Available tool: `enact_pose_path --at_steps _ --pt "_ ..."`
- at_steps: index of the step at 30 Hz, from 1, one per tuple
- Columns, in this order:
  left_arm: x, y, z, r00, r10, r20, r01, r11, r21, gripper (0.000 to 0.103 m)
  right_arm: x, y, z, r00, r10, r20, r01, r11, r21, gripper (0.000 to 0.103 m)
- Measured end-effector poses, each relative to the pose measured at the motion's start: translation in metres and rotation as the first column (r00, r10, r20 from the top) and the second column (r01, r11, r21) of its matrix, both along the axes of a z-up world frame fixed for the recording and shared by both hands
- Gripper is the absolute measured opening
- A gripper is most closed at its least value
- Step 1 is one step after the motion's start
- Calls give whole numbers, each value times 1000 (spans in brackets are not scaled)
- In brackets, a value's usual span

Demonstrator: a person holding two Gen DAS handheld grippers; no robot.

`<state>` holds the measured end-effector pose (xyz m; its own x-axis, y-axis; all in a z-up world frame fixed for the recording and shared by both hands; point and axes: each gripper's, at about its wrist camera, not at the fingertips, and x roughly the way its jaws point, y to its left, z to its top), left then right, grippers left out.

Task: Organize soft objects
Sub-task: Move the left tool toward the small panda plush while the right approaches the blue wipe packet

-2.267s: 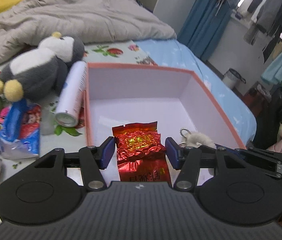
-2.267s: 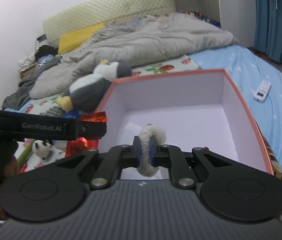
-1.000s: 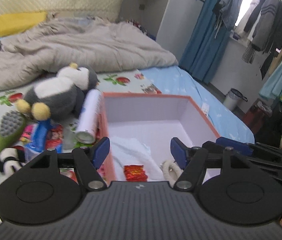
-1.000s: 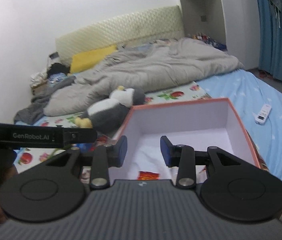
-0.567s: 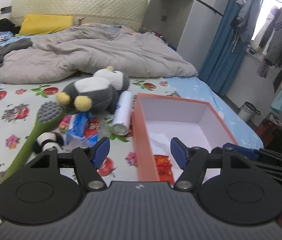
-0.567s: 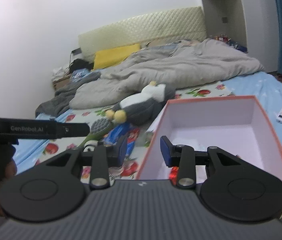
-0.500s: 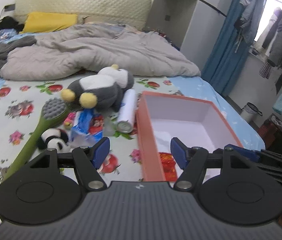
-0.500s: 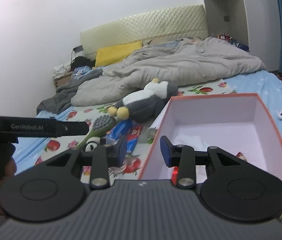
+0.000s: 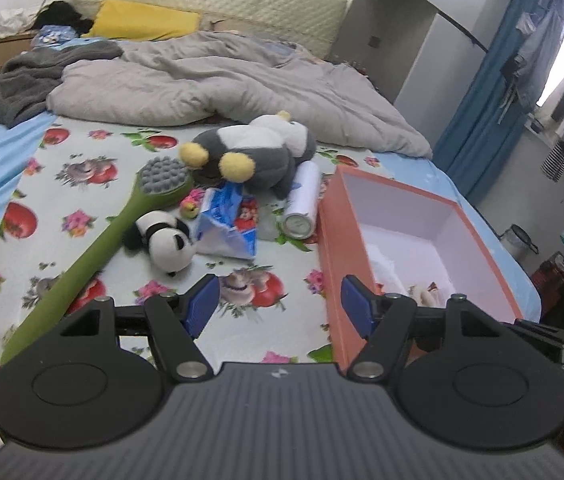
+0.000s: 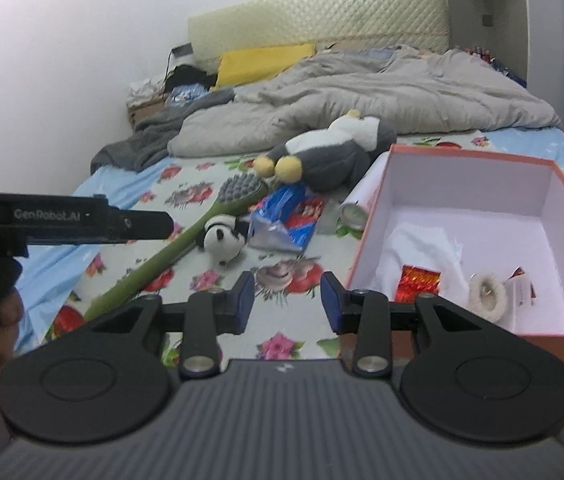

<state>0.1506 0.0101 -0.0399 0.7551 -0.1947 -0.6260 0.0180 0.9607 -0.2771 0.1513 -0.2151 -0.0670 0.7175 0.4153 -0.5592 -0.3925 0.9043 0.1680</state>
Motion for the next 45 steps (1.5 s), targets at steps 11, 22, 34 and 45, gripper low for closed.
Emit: enact_pose_path --at_steps 11,22,34,45 --pt "-23 40 -30 996 72 -61 -75 996 -49 72 2 24 -18 999 7 -48 -9 999 -51 39" --pt "-21 65 -48 987 137 -89 -140 989 -35 72 24 51 -26 996 45 -77 -48 998 -39 39" --pt "36 84 -79 977 166 -131 -175 983 -58 72 82 74 -36 993 25 -118 -28 999 -22 39" --pt "103 105 -125 965 198 -174 -221 968 -123 72 164 106 -71 973 -26 -231 31 999 21 39"
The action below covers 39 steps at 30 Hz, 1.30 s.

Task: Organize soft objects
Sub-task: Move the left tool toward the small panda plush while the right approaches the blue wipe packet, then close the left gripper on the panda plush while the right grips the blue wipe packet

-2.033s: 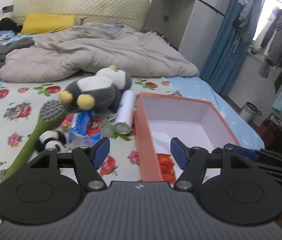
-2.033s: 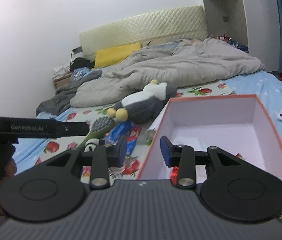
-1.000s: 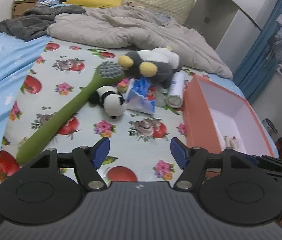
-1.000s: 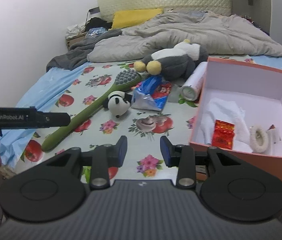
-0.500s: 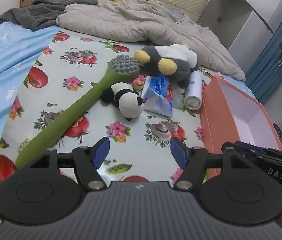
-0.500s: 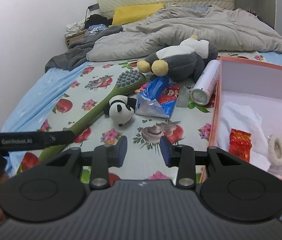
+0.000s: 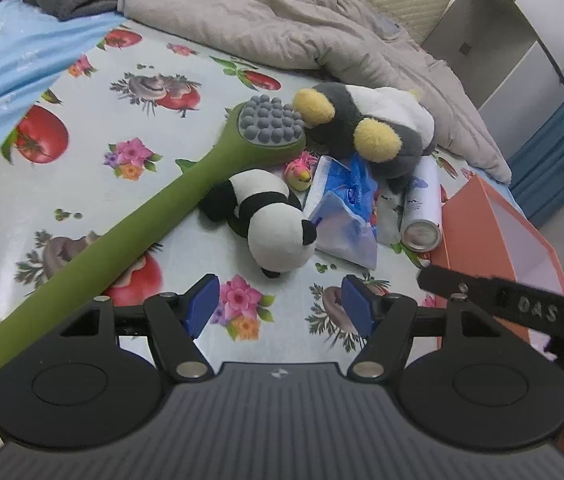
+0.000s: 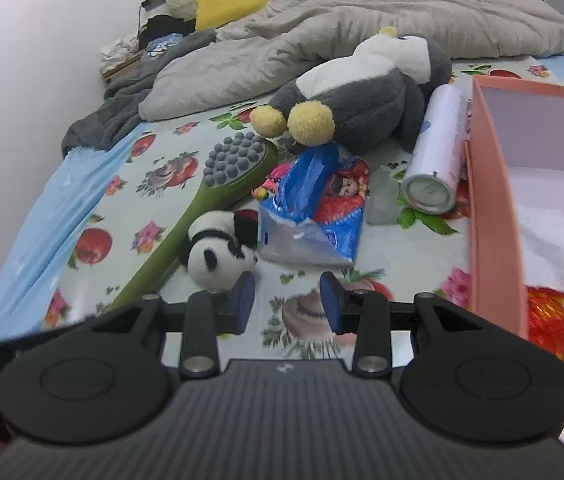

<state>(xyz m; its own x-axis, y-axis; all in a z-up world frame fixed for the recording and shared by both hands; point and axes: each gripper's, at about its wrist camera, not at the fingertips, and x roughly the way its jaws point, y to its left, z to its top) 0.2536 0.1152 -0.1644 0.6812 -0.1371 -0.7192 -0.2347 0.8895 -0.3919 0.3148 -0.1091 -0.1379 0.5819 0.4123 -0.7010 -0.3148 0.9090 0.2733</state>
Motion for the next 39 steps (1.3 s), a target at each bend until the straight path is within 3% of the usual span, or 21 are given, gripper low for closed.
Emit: enact_pose_path --at_steps 9,15,20,22,24,27,39 --pt "47 9 -27 1000 10 -5 -10 999 -49 72 63 20 -26 981 -167 -96 174 982 74 42" --pt "61 10 -37 1000 0 7 1 997 -78 72 83 35 -33 980 -167 -106 177 979 98 41" --pt "68 11 -47 1000 0 -7 -1 996 -91 66 94 45 -47 977 -183 -109 188 981 40 40" --pt "68 9 -51 1000 -7 -12 6 996 -84 53 97 45 -53 972 -197 -127 201 979 20 39" --pt "67 9 -53 1000 -11 -9 10 996 -91 51 95 44 -52 975 -188 -122 194 980 36 25" --pt "63 9 -51 1000 -9 10 9 997 -81 49 90 44 -44 980 -171 -105 175 984 33 15" --pt "25 4 -35 999 -24 30 26 999 -48 48 54 34 -26 988 -124 -94 124 992 -10 11"
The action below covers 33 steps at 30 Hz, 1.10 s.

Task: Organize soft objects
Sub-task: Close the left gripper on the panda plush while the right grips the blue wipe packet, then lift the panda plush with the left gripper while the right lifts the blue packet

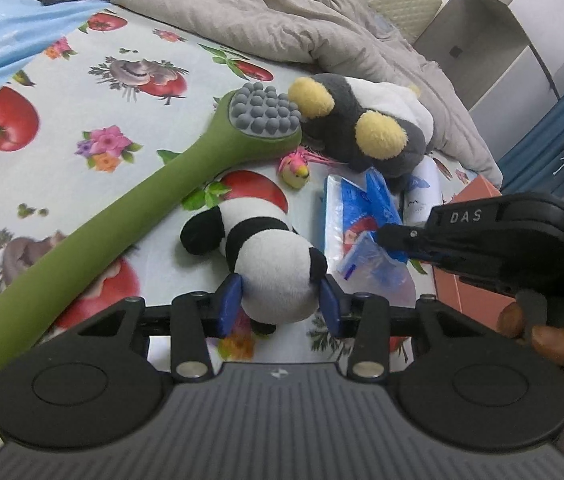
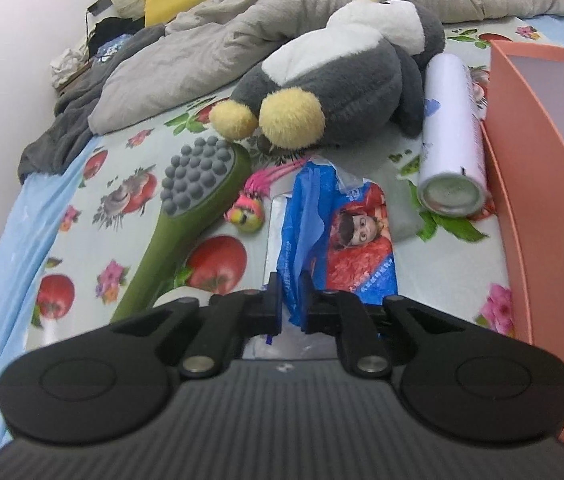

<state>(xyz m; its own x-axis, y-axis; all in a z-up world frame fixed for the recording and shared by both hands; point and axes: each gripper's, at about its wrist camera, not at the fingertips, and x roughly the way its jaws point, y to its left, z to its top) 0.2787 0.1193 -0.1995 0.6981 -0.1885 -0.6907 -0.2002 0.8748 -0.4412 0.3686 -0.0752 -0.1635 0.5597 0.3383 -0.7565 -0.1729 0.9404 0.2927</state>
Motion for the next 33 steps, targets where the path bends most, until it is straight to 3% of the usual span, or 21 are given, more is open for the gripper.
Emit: enact_pose_path --at_steps 13,23,27,28,31,33 --pt "-87 -20 20 1000 -8 -1 8 999 52 47 -82 -19 12 997 83 3 -83 995 -54 10" --pt "-146 -26 20 1000 -15 6 14 999 29 47 -146 -44 8 990 141 -23 -142 988 -55 10" --pt "-156 -24 20 1000 -3 1 3 1000 25 50 -154 -49 8 988 147 -40 -149 987 -59 13" --pt "-158 -23 19 1000 10 -1 -10 1000 16 57 -154 -51 9 989 138 -51 -141 988 -55 13" --pt "-159 -20 17 1000 24 -10 -24 999 -30 69 -152 -57 7 987 126 -95 -130 991 -31 28" --pt "-161 -21 16 1000 31 -2 -32 998 -55 70 -152 -59 7 988 113 -108 -116 993 -23 48"
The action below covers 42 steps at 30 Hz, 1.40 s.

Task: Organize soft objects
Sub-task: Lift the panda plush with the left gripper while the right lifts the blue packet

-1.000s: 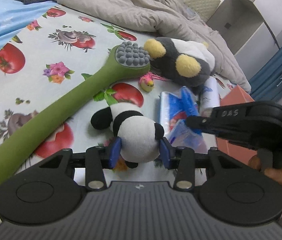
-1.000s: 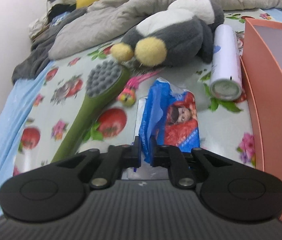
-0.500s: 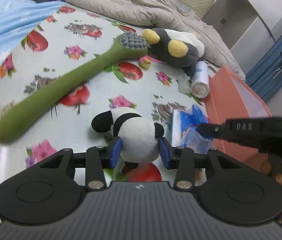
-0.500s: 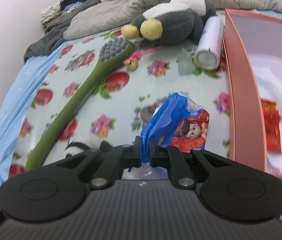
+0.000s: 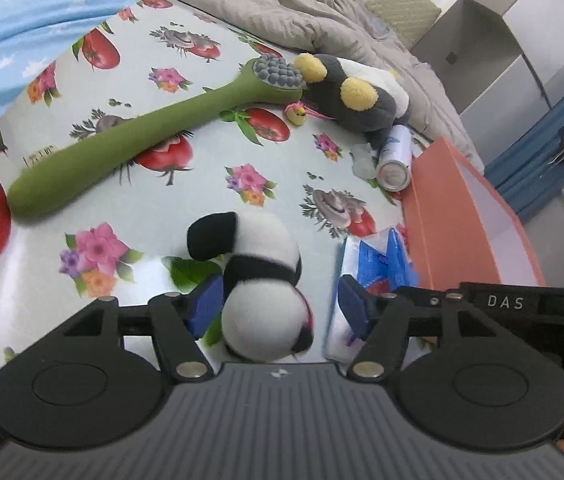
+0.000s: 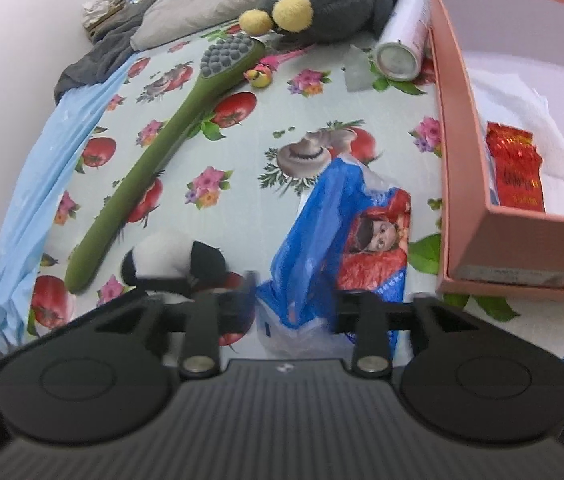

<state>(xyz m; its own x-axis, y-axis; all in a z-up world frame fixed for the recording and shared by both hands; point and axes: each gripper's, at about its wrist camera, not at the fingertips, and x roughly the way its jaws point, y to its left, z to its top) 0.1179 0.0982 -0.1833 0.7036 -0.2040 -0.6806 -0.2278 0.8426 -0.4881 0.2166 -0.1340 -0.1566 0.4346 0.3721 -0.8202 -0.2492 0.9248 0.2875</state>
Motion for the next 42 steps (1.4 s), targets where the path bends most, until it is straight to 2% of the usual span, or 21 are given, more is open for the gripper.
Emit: enact_pose_path --at_steps 13,19,22,24,27,32,42 --pt "12 -13 -16 999 -1 -34 1 1000 8 70 21 2 -13 996 -72 45 73 997 -35 47" --pt "16 -13 -18 999 -5 -36 6 1000 13 70 29 0 -29 996 -84 21 85 995 -56 46" --pt "19 -12 -21 999 -7 -52 8 1000 13 70 28 -1 -29 997 -71 31 73 996 -48 37" --pt "20 -12 -22 998 -6 -59 6 1000 9 70 26 -1 -28 997 -63 37 65 997 -47 25" --pt "22 -13 -21 998 -5 -67 6 1000 10 70 24 -3 -26 998 -55 44 57 997 -48 18" --pt "25 -16 -18 998 -1 -64 3 999 32 70 18 -8 -18 996 -37 87 42 997 -61 14" --pt "33 -25 -21 995 3 -95 6 995 96 69 8 -10 -25 997 32 68 -28 998 -52 14"
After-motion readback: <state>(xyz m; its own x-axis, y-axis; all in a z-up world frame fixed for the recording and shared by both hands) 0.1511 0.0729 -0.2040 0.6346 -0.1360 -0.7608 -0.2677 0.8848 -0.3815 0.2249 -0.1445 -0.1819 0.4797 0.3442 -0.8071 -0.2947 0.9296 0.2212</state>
